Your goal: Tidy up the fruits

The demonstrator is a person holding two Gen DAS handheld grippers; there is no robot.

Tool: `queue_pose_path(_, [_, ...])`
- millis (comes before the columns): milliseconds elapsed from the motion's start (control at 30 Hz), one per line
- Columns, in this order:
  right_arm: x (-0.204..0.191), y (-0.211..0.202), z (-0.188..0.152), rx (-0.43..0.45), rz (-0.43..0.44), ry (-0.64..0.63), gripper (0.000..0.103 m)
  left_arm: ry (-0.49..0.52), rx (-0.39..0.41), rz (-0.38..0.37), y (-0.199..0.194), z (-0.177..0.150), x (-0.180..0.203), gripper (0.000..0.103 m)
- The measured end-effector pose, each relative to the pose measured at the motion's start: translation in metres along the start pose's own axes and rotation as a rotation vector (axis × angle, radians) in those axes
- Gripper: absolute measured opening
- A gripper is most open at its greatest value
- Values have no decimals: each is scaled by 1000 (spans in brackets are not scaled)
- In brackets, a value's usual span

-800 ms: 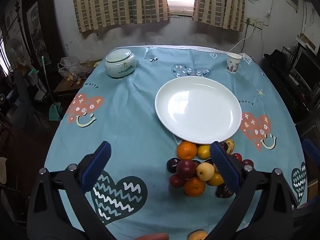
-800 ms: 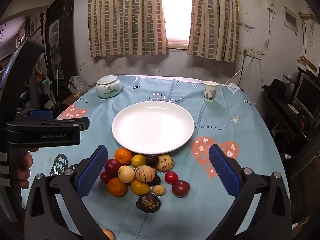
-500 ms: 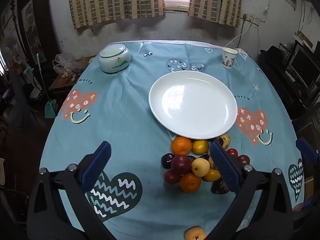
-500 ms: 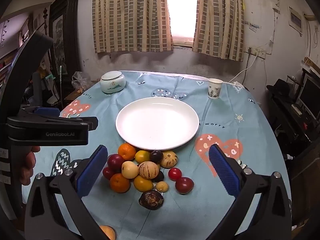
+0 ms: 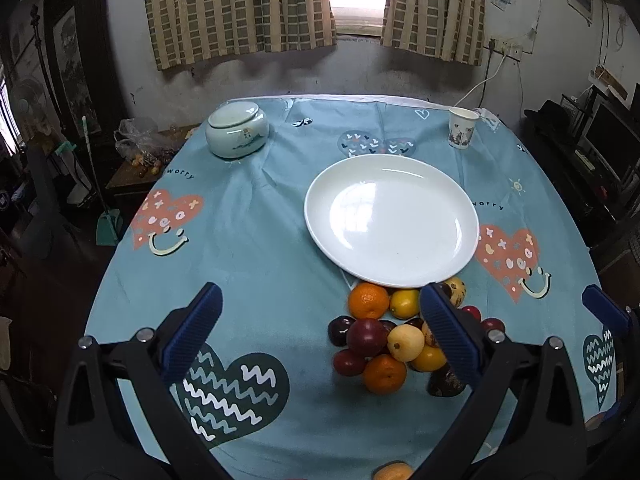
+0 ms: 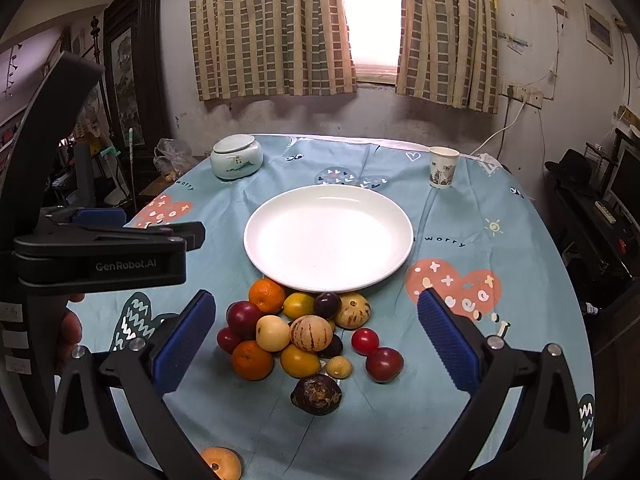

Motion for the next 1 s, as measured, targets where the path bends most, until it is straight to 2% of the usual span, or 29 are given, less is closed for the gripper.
queue_pose_path(133, [-2, -4, -1, 5, 17, -4, 102, 44, 45, 33, -9, 1, 2, 101])
queue_pose_path(300, [-6, -10, -1, 19, 30, -25, 102, 5, 45, 36, -16, -4, -3, 101])
queue_pose_path(467, [-6, -15, -3, 17, 47, -13, 102, -15, 0, 41, -21, -13, -5, 101])
queue_pose_path(700, [-5, -23, -7, 18, 66, -8, 102, 15, 20, 39, -38, -20, 5, 101])
queue_pose_path(1000, [1, -33, -6, 23, 85, -21, 102, -4, 30, 26, -50, -24, 14, 101])
Point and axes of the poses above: each gripper's, at about its wrist camera, not at the fingertips, and y roughly the way its jaws point, x to its right, z to its top, the point moved 4 cm from there along y, roughly the way its jaws point, and after that the axes turned 11 degrees about x, right-handed, at the moved point
